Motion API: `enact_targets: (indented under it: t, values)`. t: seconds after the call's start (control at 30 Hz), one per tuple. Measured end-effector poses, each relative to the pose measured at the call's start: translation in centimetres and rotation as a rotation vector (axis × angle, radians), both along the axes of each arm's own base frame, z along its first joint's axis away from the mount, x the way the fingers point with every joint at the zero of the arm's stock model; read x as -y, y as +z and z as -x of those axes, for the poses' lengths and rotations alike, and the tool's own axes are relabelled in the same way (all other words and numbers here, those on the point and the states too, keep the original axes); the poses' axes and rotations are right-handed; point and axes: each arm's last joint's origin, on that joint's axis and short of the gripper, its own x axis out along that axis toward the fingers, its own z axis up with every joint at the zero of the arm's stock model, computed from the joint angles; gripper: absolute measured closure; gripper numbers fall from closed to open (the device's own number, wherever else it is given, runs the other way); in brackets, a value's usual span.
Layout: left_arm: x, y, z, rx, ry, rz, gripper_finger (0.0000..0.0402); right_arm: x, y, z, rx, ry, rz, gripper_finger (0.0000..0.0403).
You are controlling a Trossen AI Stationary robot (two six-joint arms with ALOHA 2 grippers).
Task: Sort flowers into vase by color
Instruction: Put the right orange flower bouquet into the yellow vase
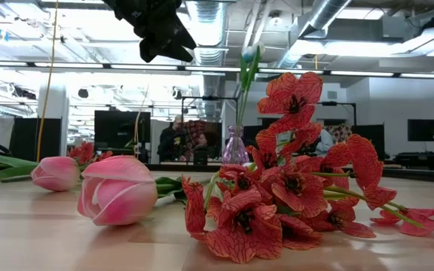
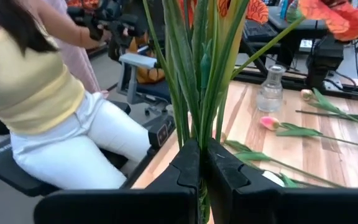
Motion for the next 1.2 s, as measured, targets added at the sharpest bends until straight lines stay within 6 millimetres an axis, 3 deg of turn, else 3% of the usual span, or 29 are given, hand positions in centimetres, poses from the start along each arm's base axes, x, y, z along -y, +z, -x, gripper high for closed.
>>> enact_targets:
  t: [0.63, 1.2]
  values:
    - [0.0, 0.0, 0.0, 0.001, 0.014, 0.0, 0.0224, 0.2, -3.7, 1.8, -0.009, -0.077, -0.011, 0.0363]
    - [-0.1, 0.0, 0.0, 0.0, 0.022, -0.008, 0.0224, 0.3, -4.0, 2.0, -0.043, -0.091, -0.038, 0.0363]
